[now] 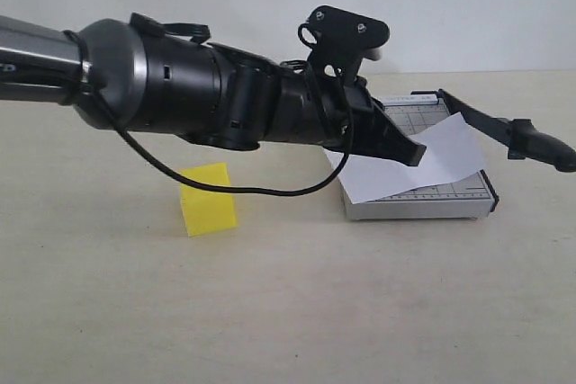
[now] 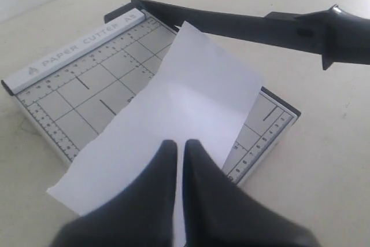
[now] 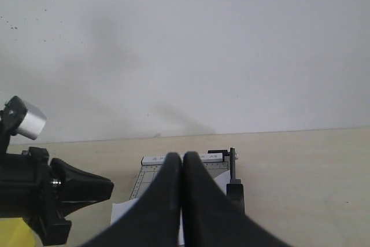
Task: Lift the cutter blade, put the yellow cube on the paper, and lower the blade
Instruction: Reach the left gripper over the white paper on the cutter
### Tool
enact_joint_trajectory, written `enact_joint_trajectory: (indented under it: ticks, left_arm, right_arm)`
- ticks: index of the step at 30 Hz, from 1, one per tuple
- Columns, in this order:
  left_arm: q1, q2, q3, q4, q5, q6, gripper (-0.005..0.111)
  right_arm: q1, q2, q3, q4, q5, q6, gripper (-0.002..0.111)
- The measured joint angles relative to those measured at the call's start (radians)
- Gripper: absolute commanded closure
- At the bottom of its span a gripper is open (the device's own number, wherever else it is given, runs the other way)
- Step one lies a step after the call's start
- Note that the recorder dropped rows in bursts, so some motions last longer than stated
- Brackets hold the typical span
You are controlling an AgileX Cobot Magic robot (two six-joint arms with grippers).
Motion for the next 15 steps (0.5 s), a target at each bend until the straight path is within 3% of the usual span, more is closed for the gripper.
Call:
enact_joint_trajectory:
  ticks: [15]
  left_arm:
    - [0.0,0.148,-0.087,0.006,0.01,0.011,0.102]
  right_arm:
    - [0.0,0.0,0.0,0.0,0.0,0.0,0.109]
